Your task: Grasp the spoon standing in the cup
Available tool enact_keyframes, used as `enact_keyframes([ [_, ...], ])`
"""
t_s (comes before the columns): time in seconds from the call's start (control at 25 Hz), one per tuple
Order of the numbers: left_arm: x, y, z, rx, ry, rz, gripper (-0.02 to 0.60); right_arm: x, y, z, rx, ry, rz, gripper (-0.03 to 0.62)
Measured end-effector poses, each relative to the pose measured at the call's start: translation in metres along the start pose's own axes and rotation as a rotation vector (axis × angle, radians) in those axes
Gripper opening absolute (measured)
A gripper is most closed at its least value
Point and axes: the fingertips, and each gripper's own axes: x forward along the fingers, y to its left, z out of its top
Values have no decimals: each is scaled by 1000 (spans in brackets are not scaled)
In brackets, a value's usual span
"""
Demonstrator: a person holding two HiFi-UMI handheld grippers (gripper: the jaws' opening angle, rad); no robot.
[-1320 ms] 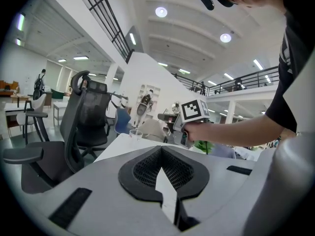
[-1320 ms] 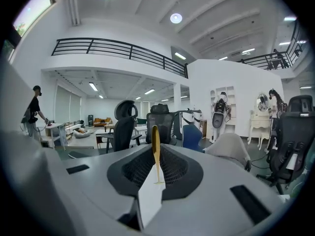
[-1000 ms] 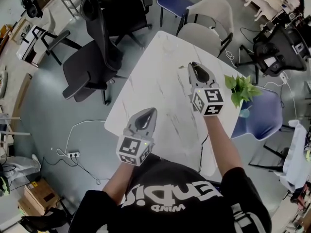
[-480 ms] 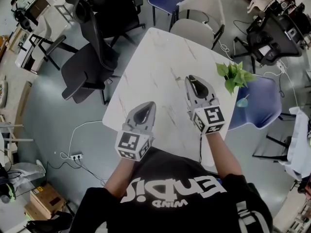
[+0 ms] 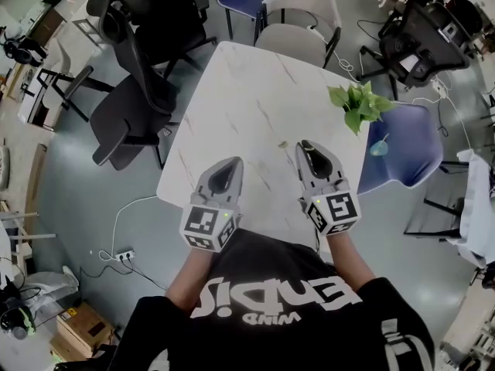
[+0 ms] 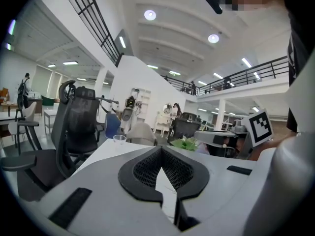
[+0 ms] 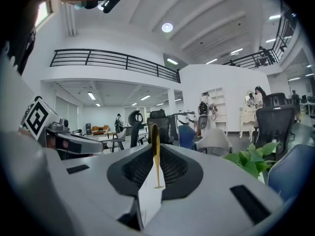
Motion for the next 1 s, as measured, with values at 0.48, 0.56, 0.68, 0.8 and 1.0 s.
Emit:
enact_keyframes([
  [0.48, 4, -11, 2, 14, 2, -9, 14, -43, -11, -19, 35, 15, -42, 38],
  [0.56, 3, -11, 1, 11, 3, -3, 14, -45, -10, -20, 32, 14, -38, 38],
  [0.68, 2, -12, 0, 10, 4, 1, 14, -47, -7, -24, 31, 18, -32, 38],
  [0.8, 1, -14, -1, 9, 2, 2, 14, -48, -6, -27, 40, 23, -32, 38],
  [1.0, 0, -15, -1, 6, -5, 7, 14, -48, -4, -29, 48, 27, -28, 38],
])
